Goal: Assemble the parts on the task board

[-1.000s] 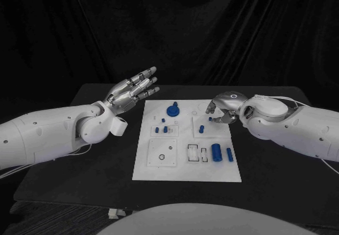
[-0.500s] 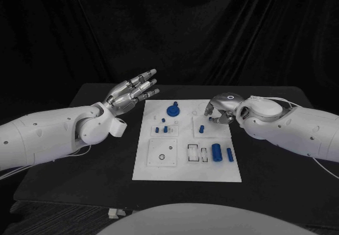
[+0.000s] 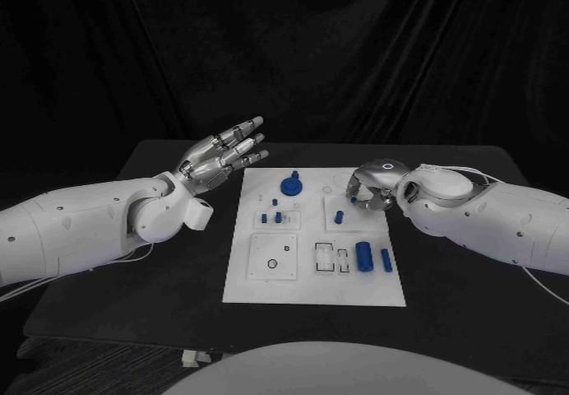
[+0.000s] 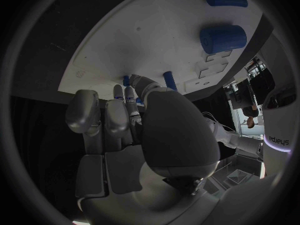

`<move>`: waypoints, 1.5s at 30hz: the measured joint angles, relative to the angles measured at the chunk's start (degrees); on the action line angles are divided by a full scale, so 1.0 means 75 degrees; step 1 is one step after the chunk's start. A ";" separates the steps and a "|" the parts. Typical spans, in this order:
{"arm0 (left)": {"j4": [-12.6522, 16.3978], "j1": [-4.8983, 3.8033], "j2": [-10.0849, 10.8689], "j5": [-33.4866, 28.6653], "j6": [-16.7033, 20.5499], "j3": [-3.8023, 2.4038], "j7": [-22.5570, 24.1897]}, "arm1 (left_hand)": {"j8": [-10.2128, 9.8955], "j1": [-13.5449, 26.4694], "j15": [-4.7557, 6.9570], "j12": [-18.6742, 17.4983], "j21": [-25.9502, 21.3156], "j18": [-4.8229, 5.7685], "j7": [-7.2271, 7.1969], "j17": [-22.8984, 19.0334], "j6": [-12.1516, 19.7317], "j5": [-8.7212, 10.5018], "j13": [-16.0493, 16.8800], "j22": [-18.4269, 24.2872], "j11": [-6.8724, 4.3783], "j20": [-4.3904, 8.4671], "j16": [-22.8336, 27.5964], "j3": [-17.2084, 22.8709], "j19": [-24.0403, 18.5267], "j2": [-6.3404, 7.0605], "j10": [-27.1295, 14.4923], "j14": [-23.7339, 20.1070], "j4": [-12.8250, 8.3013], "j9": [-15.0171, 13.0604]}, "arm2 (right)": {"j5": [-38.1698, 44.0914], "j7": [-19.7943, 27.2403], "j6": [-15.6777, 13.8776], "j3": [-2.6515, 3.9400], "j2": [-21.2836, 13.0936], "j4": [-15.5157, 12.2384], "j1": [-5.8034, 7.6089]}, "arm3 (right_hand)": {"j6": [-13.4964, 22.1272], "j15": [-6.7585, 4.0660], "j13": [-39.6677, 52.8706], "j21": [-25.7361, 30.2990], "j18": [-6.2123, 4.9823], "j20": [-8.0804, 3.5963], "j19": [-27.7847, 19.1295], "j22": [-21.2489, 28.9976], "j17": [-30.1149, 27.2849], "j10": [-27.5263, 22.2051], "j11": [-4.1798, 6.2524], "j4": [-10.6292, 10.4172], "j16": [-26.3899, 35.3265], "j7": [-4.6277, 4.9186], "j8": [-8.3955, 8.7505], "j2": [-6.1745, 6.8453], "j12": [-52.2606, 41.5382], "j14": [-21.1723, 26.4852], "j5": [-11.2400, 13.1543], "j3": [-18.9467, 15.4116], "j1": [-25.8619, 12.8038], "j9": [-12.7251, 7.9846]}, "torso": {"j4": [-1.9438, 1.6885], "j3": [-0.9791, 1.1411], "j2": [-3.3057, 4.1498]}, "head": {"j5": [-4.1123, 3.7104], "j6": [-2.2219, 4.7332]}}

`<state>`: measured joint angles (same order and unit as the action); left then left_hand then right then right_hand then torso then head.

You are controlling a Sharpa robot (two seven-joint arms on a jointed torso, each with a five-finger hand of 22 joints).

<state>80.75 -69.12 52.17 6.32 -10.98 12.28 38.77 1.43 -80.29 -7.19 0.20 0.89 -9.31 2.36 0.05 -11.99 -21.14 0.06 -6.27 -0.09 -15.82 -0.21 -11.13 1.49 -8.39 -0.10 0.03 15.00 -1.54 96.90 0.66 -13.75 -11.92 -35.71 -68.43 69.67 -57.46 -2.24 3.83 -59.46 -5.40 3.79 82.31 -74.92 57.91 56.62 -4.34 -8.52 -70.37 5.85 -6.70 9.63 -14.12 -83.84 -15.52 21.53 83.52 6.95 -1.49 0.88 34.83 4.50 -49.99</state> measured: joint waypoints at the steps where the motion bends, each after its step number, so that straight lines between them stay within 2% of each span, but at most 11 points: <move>1: -0.0004 0.0000 -0.0006 0.0000 -0.0003 0.0000 0.0000 | 0.0000 0.0000 0.0000 0.0000 0.0000 -0.0001 0.0005 0.0000 -0.0005 0.0000 0.0000 -0.0011 0.0005 0.0000 0.0000 -0.0004 0.0000 0.0000 0.0004 0.0000 -0.0004 -0.0002 | -0.0001 0.0002 0.0001 0.0000 0.0002 0.0014 -0.0006 | -0.0009 0.0000 0.0000 0.0000 0.0000 0.0000 0.0000 0.0000 0.0000 0.0040 -0.0008 -0.0004 0.0000 0.0009 -0.0007 -0.0006 0.0000 0.0000 0.0000 0.0021 -0.0006 0.0011 | 0.0000 0.0000 -0.0001 | 0.0001 0.0000; 6: -0.0024 0.0002 -0.0028 -0.0002 -0.0017 0.0000 0.0001 | 0.0032 -0.0074 -0.0054 0.0000 0.0000 -0.0001 0.0092 0.0001 -0.0092 -0.0084 0.0001 -0.0063 0.0050 -0.0026 0.0000 -0.0022 0.0026 -0.0011 0.0002 0.0000 -0.0067 -0.0022 | -0.0003 0.0013 0.0002 0.0000 0.0009 0.0044 -0.0026 | -0.0102 0.0004 0.0023 0.0000 0.0001 0.0000 0.0000 0.0001 0.0037 0.0225 0.0023 0.0068 0.0000 0.0093 -0.0071 -0.0049 -0.0008 -0.0004 0.0000 0.0111 -0.0050 0.0076 | 0.0000 0.0000 -0.0001 | -0.0003 0.0000; 11: -0.0048 0.0003 -0.0036 -0.0003 -0.0039 0.0000 0.0002 | 0.0047 -0.0087 -0.0061 0.0000 0.0027 0.0000 0.0150 0.0001 -0.0150 -0.0112 0.0002 -0.0104 0.0097 -0.0052 0.0000 -0.0040 0.0052 -0.0025 0.0041 -0.0007 -0.0085 -0.0025 | -0.0006 0.0032 -0.0018 0.0003 0.0025 0.0076 -0.0046 | -0.0405 0.0092 0.0051 0.0000 0.0001 0.0033 0.0000 0.0001 0.0082 0.0606 0.0068 0.0223 -0.0026 0.0096 -0.0209 -0.0079 -0.0152 -0.0038 0.0020 0.0266 -0.0080 0.0192 | 0.0000 0.0000 -0.0001 | -0.0018 0.0000; 16: -0.0060 0.0004 -0.0036 -0.0004 -0.0053 0.0000 0.0002 | 0.0047 -0.0119 -0.0108 0.0000 0.0044 0.0001 0.0193 0.0002 -0.0248 -0.0170 0.0018 -0.0152 0.0195 -0.0080 0.0000 -0.0070 0.0079 -0.0056 0.0140 0.0000 -0.0115 -0.0032 | -0.0008 0.0070 -0.0110 0.0006 0.0032 0.0090 -0.0061 | -0.0665 0.0095 0.0050 0.0000 0.0001 0.0057 0.0000 0.0001 0.0106 0.0955 0.0109 0.0356 -0.0027 0.0114 -0.0318 -0.0131 -0.0212 -0.0041 0.0066 0.0398 -0.0025 0.0316 | 0.0000 0.0000 -0.0002 | -0.0009 0.0000; 21: -0.0086 0.0005 -0.0043 -0.0005 -0.0060 0.0000 0.0003 | 0.0076 -0.0183 -0.0163 0.0034 0.0074 0.0000 0.0249 0.0004 -0.0304 -0.0239 0.0059 -0.0244 0.0293 -0.0136 0.0000 -0.0093 0.0136 -0.0121 0.0238 0.0055 -0.0138 -0.0040 | -0.0039 0.0163 -0.0307 -0.0001 -0.0002 0.0090 -0.0077 | -0.0945 0.0095 0.0057 -0.0056 0.0001 0.0057 0.0000 0.0001 0.0161 0.1278 0.0214 0.0539 -0.0067 0.0067 -0.0474 -0.0189 -0.0250 -0.0041 0.0161 0.0408 0.0036 0.0346 | 0.0002 0.0000 -0.0002 | -0.0004 0.0000; 28: -0.0097 0.0008 -0.0079 -0.0006 -0.0060 0.0000 0.0004 | 0.0076 -0.0254 -0.0190 0.0064 0.0105 0.0000 0.0314 0.0016 -0.0369 -0.0321 0.0077 -0.0308 0.0358 -0.0135 0.0000 -0.0114 0.0193 -0.0191 0.0303 0.0083 -0.0158 -0.0048 | -0.0262 0.0338 -0.0687 -0.0006 -0.0073 0.0075 -0.0081 | -0.1078 0.0060 0.0060 -0.0091 0.0001 0.0028 0.0029 0.0002 0.0201 0.1488 0.0270 0.0633 -0.0067 0.0012 -0.0552 -0.0231 -0.0247 -0.0006 0.0220 0.0398 0.0094 0.0347 | 0.0001 0.0000 -0.0004 | 0.0001 0.0000; 30: -0.0104 0.0010 -0.0082 -0.0007 -0.0060 0.0000 0.0004 | 0.0076 -0.0254 -0.0190 0.0063 0.0105 0.0000 0.0314 0.0016 -0.0369 -0.0327 0.0077 -0.0315 0.0358 -0.0146 0.0000 -0.0114 0.0204 -0.0191 0.0303 0.0083 -0.0158 -0.0048 | -0.0327 0.0376 -0.0784 -0.0006 -0.0088 0.0059 -0.0081 | -0.1103 0.0060 0.0060 -0.0098 0.0002 0.0028 0.0028 0.0002 0.0210 0.1525 0.0270 0.0633 -0.0067 0.0035 -0.0557 -0.0254 -0.0246 -0.0006 0.0306 0.0398 0.0114 0.0347 | 0.0001 0.0000 -0.0004 | 0.0005 0.0000; 32: -0.0115 0.0015 -0.0085 -0.0007 -0.0059 0.0000 0.0005 | 0.0076 -0.0254 -0.0190 0.0063 0.0105 0.0000 0.0314 0.0020 -0.0369 -0.0327 0.0076 -0.0318 0.0358 -0.0146 0.0000 -0.0139 0.0204 -0.0191 0.0303 0.0083 -0.0187 -0.0048 | -0.0401 0.0415 -0.0890 -0.0006 -0.0112 0.0030 -0.0081 | -0.1105 0.0060 0.0058 -0.0120 0.0001 0.0028 0.0028 0.0002 0.0222 0.1526 0.0270 0.0678 -0.0067 0.0035 -0.0564 -0.0282 -0.0207 -0.0006 0.0351 0.0396 0.0124 0.0354 | 0.0001 -0.0001 -0.0004 | 0.0015 0.0000; 34: -0.0131 0.0016 -0.0087 -0.0007 -0.0058 0.0000 0.0005 | 0.0075 -0.0322 -0.0189 0.0063 0.0106 0.0001 0.0314 0.0024 -0.0369 -0.0378 0.0076 -0.0326 0.0358 -0.0119 0.0000 -0.0114 0.0231 -0.0201 0.0303 0.0083 -0.0223 -0.0048 | -0.0468 0.0444 -0.0990 -0.0002 -0.0136 -0.0002 -0.0081 | -0.1117 0.0060 0.0052 -0.0122 0.0001 0.0028 0.0028 0.0002 0.0222 0.1525 0.0270 0.0696 -0.0067 0.0023 -0.0571 -0.0291 -0.0205 -0.0006 0.0370 0.0396 0.0114 0.0612 | 0.0001 -0.0001 -0.0005 | 0.0023 0.0000; 40: -0.0173 0.0021 -0.0088 -0.0008 -0.0055 0.0000 0.0005 | 0.0076 -0.0403 -0.0189 0.0062 0.0133 0.0002 0.0341 0.0024 -0.0396 -0.0435 0.0076 -0.0325 0.0382 -0.0146 0.0000 -0.0113 0.0258 -0.0201 0.0328 0.0082 -0.0307 -0.0047 | -0.0602 0.0480 -0.1202 0.0000 -0.0256 -0.0171 -0.0062 | -0.1118 0.0060 0.0031 -0.0149 0.0001 0.0028 0.0028 -0.0004 0.0229 0.1525 0.0270 0.0696 -0.0067 0.0022 -0.0574 -0.0291 -0.0116 -0.0006 0.0485 0.0396 0.0114 0.0674 | 0.0004 -0.0001 -0.0007 | 0.0045 0.0000; 45: -0.0195 0.0025 -0.0087 -0.0008 -0.0055 0.0000 0.0005 | 0.0075 -0.0403 -0.0189 0.0062 0.0133 0.0001 0.0341 0.0024 -0.0396 -0.0449 0.0075 -0.0325 0.0382 -0.0146 0.0000 -0.0103 0.0258 -0.0201 0.0328 0.0082 -0.0359 -0.0047 | -0.0669 0.0480 -0.1324 -0.0006 -0.0451 -0.0539 0.0128 | -0.1118 0.0060 0.0009 -0.0149 0.0001 0.0028 0.0028 -0.0004 0.0229 0.1525 0.0269 0.0717 -0.0066 0.0021 -0.0524 -0.0291 -0.0042 -0.0007 0.0539 0.0376 0.0114 0.0675 | 0.0004 -0.0001 -0.0010 | 0.0086 0.0000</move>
<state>79.29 -68.93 51.52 6.25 -11.39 12.28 38.81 1.99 -83.31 -8.61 0.66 1.89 -9.30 4.91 0.23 -14.96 -24.51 0.62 -8.70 2.78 -16.91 -0.21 -11.91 3.42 -9.90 2.36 0.64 12.31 -1.90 91.88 4.26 -23.68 -11.96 -39.09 -72.48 70.64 -65.85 -1.79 3.89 -60.57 -5.39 4.01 82.52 -74.94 59.63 68.06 -2.32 -3.14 -70.87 6.01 -10.63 7.44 -14.44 -83.89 -11.47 24.35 84.38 12.01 -1.46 0.88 34.75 5.14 -49.99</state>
